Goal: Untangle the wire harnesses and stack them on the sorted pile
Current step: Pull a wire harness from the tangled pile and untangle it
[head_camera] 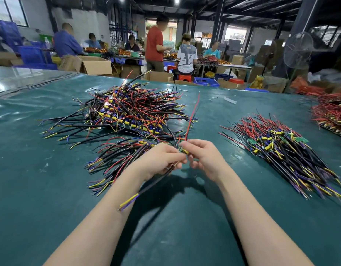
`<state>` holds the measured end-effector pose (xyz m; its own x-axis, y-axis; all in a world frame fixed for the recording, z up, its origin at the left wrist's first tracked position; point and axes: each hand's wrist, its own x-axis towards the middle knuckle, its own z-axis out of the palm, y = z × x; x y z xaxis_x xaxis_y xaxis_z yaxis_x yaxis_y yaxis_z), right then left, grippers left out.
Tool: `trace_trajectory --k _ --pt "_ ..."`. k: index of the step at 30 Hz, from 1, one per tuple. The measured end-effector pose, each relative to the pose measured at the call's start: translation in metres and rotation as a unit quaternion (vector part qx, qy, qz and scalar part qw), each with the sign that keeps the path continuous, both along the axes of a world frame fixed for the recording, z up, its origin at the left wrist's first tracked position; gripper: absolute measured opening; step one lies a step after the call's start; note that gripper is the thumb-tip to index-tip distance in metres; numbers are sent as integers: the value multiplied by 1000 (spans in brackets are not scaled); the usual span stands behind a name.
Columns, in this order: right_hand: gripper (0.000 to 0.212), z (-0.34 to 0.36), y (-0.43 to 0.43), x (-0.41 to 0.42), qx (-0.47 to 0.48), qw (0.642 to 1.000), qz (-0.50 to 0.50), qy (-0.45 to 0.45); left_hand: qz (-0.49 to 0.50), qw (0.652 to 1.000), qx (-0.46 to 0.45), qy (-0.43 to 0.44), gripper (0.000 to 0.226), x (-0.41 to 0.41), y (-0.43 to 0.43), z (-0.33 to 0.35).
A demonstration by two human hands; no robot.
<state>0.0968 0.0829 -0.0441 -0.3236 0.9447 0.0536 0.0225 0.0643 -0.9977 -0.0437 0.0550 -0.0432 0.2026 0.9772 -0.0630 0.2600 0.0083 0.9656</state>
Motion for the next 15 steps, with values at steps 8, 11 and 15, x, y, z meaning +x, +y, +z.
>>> trace_trajectory --k 8,11,15 --pt "28 -6 0 -6 -57 984 -21 168 44 986 57 -151 32 6 4 -7" --pt "24 -7 0 -13 -90 976 -26 194 47 985 70 -148 32 1 4 -9" --pt "20 -12 2 -10 -119 974 -41 189 10 998 46 -43 30 2 1 -14"
